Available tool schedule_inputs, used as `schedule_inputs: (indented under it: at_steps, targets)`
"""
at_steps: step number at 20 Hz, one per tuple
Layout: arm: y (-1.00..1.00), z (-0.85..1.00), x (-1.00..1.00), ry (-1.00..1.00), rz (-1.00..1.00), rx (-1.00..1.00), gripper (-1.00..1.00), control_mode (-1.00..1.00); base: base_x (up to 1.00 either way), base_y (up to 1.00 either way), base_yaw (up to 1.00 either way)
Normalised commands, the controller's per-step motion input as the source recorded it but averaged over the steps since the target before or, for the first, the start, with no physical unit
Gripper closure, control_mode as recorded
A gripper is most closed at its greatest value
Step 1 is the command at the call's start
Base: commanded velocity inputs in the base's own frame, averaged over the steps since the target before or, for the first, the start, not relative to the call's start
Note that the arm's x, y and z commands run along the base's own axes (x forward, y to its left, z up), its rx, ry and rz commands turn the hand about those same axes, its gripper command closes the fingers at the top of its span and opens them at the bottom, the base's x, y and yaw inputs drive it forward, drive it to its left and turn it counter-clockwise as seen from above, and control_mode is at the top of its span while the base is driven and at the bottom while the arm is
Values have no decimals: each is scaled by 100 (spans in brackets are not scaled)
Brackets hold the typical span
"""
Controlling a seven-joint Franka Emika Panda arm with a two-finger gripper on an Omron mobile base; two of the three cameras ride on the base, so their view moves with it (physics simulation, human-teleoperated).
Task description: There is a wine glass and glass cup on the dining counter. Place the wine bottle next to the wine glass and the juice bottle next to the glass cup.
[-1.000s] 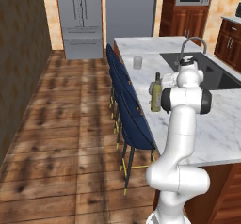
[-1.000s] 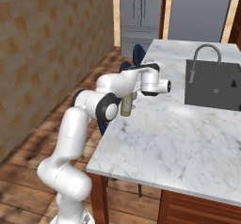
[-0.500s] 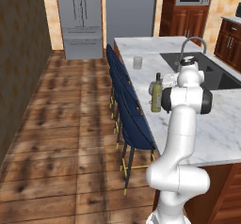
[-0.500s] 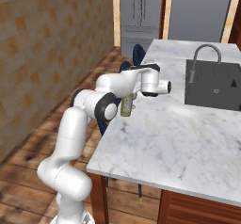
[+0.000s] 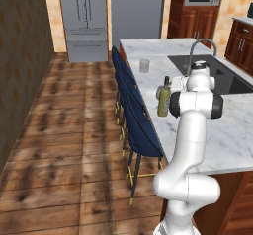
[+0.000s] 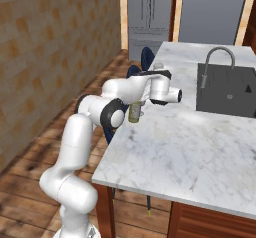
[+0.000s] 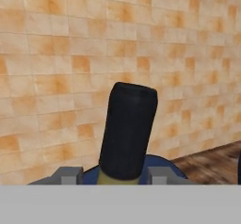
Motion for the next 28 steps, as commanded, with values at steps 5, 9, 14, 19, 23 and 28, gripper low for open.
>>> schedule_inputs:
  at_steps: [5,9,14,19,23,28]
  targets:
    - [0,-12,1,-9,-2,0,100,-100,0,0,0]
    - [0,-21,4,-5,-3,-1,100,-100,0,0,0]
    - [0,-29,4,-3,-5,-3,100,-100,0,0,0]
    - [0,-21,7,-9,-5,-5,100,-100,0,0,0]
    - [0,-6,0,-7,-4,0,100,-100,0,0,0]
    - [0,-26,-4,-1,-6,-2,100,-100,0,0,0]
